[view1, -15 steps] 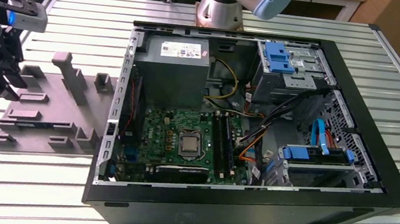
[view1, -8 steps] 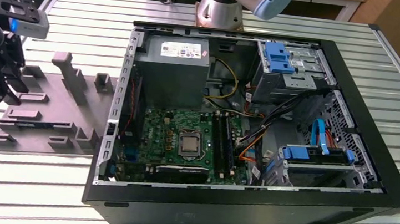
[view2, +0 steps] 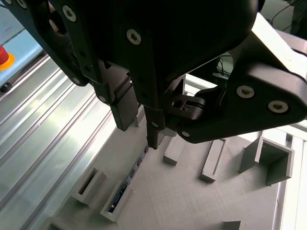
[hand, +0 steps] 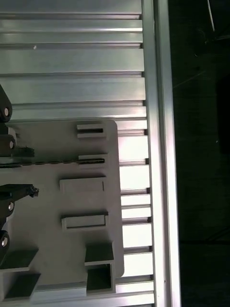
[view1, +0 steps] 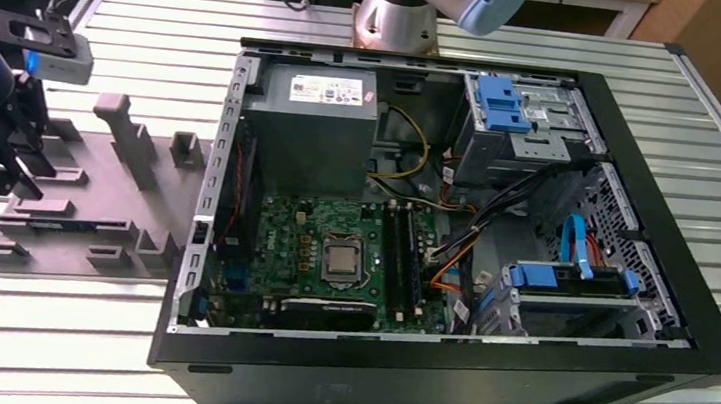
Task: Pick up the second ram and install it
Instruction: 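Pick up the second ram and move it above second insertion slot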
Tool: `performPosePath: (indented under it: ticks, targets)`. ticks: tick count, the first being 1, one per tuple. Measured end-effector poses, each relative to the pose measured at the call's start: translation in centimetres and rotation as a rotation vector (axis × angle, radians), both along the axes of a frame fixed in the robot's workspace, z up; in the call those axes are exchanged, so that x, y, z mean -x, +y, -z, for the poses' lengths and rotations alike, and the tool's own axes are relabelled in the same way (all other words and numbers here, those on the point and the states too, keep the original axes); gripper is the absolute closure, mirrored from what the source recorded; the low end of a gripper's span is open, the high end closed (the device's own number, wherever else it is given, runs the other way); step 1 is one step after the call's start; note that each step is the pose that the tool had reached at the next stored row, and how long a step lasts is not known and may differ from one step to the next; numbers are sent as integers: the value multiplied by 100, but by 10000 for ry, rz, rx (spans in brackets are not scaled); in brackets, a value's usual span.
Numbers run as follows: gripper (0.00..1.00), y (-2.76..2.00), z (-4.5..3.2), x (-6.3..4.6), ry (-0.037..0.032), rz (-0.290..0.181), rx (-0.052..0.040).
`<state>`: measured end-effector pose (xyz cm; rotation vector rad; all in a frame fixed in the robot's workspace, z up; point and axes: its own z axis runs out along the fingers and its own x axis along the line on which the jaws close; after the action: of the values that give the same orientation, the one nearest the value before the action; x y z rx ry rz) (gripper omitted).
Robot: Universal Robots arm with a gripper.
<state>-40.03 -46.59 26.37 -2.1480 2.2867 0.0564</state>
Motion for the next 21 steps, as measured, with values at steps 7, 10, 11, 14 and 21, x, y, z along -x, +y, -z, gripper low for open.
performPosePath:
  ticks: [7,10,11,14,21]
  targets:
    - [64,-22,94,0,0,0,1]
    - [64,-26,116,1,1,0,1]
    - [64,-26,116,0,1,0,2]
    - [64,-26,117,0,0,0,4]
    - [64,-26,118,0,1,0,50]
